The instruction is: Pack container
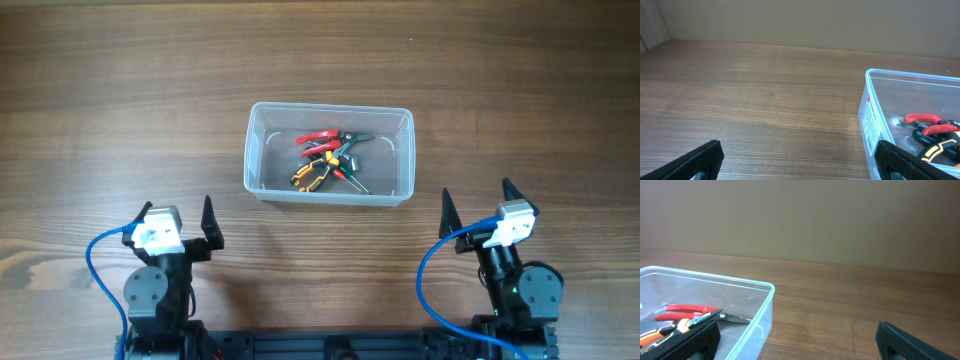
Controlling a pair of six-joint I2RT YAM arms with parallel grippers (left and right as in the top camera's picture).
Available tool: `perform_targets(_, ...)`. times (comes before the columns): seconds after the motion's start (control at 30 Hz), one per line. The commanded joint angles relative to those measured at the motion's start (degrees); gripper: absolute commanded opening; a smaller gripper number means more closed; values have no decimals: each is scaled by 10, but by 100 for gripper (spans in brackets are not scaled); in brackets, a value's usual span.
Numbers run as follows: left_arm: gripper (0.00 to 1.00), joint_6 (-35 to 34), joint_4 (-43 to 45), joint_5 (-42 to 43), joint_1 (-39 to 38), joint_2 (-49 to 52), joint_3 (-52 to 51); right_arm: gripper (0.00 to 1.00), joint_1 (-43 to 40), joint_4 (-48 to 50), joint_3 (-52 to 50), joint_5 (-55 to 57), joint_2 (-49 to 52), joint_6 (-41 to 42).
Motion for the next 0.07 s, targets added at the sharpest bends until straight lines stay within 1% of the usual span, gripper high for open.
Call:
perform_targets(0.0, 100, 9, 2, -5, 3, -5, -5, 100, 4, 3, -6, 3, -10, -2)
perform_targets(0.03, 100, 9, 2, -5, 3, -5, -5, 100, 4, 3, -6, 3, -10, -2)
